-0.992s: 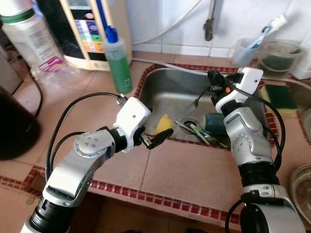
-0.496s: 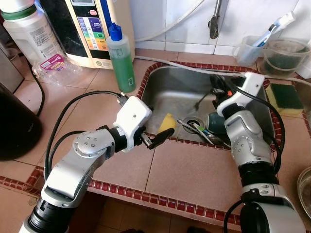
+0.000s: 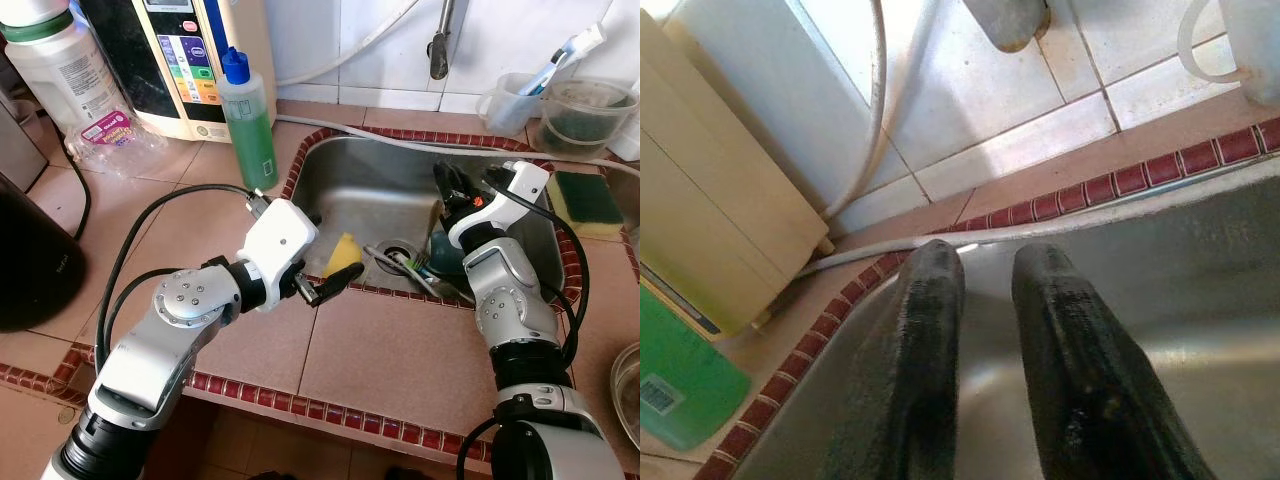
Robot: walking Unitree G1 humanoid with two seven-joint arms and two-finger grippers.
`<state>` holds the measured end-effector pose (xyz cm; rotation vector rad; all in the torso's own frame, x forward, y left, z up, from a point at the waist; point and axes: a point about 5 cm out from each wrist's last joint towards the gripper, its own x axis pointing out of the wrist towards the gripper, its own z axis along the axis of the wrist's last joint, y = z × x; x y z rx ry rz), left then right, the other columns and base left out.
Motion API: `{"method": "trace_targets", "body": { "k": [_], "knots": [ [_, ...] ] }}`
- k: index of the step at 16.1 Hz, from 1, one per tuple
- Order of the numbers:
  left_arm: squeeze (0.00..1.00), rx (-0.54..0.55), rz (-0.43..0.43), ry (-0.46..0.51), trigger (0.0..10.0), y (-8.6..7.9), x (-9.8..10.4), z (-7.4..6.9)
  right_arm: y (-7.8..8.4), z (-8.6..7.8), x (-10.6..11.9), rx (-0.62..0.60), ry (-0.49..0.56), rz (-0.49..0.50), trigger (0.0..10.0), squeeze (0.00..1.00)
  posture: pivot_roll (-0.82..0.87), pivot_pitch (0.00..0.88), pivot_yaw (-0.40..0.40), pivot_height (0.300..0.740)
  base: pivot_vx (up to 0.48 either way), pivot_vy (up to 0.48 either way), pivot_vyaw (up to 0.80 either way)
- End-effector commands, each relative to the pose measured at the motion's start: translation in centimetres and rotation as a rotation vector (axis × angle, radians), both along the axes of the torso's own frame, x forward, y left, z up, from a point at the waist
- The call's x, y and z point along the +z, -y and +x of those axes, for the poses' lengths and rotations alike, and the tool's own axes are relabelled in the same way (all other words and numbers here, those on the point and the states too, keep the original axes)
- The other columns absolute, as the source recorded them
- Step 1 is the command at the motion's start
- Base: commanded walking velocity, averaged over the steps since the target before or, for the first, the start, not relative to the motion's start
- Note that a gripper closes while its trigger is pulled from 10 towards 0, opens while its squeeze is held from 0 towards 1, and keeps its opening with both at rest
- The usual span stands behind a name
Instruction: Kitchen organization
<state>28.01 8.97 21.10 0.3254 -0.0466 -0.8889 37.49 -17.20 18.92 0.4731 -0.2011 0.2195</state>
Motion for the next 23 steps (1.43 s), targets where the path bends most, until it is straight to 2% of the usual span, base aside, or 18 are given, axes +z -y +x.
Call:
{"method": "trace_targets", "body": {
  "k": [1,3,5,8,9,11,13,15,17,18,19,20,23],
  "knots": [
    [0.00,0.003,0.017,0.024,10.0,0.1,-0.1,0.1,-0.2,0.2,0.5,0.009,0.011,0.005,10.0,1.00,-0.02,0.166,0.077,0.740,0.000,0.000,0.00],
    [0.00,0.015,0.015,0.083,10.0,0.1,0.1,0.4,-0.3,0.2,0.8,0.020,0.026,0.008,10.0,1.00,-0.02,0.139,0.075,0.740,0.000,0.000,0.00],
    [0.00,0.041,0.000,0.099,10.0,-0.2,0.1,0.8,-0.4,0.1,1.0,0.026,0.040,0.001,10.0,1.00,-0.03,0.109,0.074,0.740,0.000,0.000,0.00],
    [0.00,0.056,-0.109,0.054,10.0,-0.8,0.4,1.4,-0.4,-0.4,1.4,0.024,0.071,-0.030,10.0,1.00,-0.05,0.072,0.072,0.740,0.000,0.000,0.00],
    [0.00,0.113,-0.156,0.018,10.0,-1.3,0.2,2.1,-0.5,-0.8,1.7,0.015,0.100,-0.080,10.0,1.00,-0.06,0.057,0.075,0.740,0.000,0.000,0.00],
    [0.00,0.173,-0.197,0.056,10.0,-2.0,0.3,2.6,-0.8,-1.4,2.1,0.014,0.139,-0.181,10.0,1.00,-0.08,0.044,0.081,0.740,0.000,0.000,0.00],
    [0.00,0.284,-0.251,0.080,10.0,-2.8,0.3,3.2,-1.3,-2.3,2.2,0.021,0.169,-0.250,10.0,1.00,-0.09,0.032,0.082,0.740,0.000,0.000,0.00],
    [0.00,0.334,-0.283,0.077,10.0,-3.4,0.2,3.3,-1.5,-2.9,2.3,0.005,0.187,-0.265,10.0,1.00,-0.09,0.023,0.084,0.740,0.000,0.000,0.00],
    [0.00,0.393,-0.354,0.069,10.0,-4.1,0.0,3.2,-2.1,-4.3,2.6,-0.047,0.227,-0.272,10.0,1.00,-0.09,0.016,0.082,0.740,0.000,0.000,0.00],
    [0.00,0.414,-0.377,0.064,10.0,-4.4,-0.4,2.8,-2.9,-5.3,1.8,-0.026,0.223,-0.278,10.0,0.87,-0.09,0.015,0.082,0.740,0.000,0.000,0.00],
    [0.00,0.416,-0.375,0.065,10.0,-4.5,-0.5,2.7,-3.1,-5.5,1.6,-0.015,0.216,-0.279,10.0,0.87,-0.09,0.016,0.081,0.740,0.000,0.000,0.00],
    [0.00,0.416,-0.350,0.063,10.0,-4.4,-1.0,2.4,-3.4,-6.0,0.9,-0.010,0.204,-0.299,10.0,0.00,-0.08,0.024,0.080,0.740,0.000,0.000,0.00],
    [0.00,0.425,-0.327,0.053,10.0,-4.5,-2.0,1.8,-3.9,-6.8,0.4,0.003,0.185,-0.329,10.0,0.00,-0.08,0.041,0.071,0.740,0.000,0.000,0.00]
  ]
}}
